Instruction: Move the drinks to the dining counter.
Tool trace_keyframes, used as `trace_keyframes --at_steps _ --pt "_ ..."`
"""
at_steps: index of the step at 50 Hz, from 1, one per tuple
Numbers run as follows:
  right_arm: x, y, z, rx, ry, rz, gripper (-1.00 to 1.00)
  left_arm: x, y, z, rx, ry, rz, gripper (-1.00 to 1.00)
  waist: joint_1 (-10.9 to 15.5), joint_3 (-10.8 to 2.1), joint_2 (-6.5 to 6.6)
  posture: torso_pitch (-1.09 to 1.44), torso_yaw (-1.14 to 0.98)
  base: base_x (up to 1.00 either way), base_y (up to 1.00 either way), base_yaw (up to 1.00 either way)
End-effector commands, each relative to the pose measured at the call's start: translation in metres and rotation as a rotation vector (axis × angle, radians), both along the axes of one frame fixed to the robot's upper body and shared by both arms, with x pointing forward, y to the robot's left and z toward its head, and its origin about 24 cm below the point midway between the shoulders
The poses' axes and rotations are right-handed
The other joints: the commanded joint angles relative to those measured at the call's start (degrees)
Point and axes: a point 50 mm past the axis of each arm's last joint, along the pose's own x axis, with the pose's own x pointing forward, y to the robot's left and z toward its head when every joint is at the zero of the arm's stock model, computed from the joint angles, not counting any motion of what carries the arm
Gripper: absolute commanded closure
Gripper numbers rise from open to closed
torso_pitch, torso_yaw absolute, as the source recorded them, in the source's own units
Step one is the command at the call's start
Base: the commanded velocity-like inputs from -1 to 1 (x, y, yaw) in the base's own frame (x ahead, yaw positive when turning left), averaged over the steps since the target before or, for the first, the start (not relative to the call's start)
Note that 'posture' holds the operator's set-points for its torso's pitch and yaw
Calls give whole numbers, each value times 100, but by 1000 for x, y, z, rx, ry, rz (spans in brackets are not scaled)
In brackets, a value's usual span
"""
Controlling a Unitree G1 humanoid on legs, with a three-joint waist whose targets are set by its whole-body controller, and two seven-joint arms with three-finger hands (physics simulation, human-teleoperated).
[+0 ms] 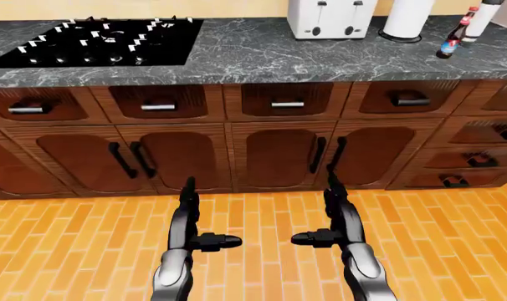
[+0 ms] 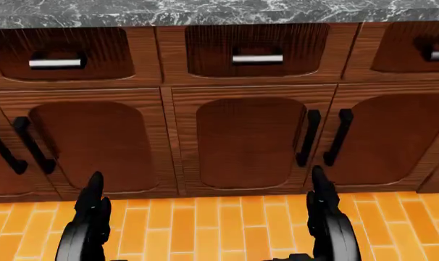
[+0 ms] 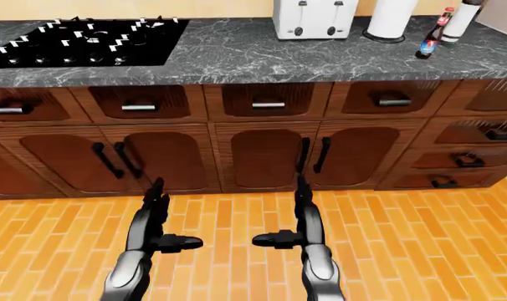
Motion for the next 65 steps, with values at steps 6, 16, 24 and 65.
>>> trace_keyframes --at_steps 6,16,24,65 --pt "7 1 35 -17 -177 14 -100 11 -2 36 15 -180 -24 -100 38 -228 -47 0 0 0 0 0" --pt "5 -3 45 -17 -197 4 -100 14 -3 49 25 -188 -29 -100 48 -468 -28 0 0 0 0 0" --pt "17 -11 81 -40 -239 -5 -100 25 -6 90 34 -196 -63 -100 46 -535 -25 0 0 0 0 0" --pt "41 -28 157 -50 -326 -22 -100 49 -4 187 70 -272 -111 -100 184 -424 325 0 0 0 -81 0"
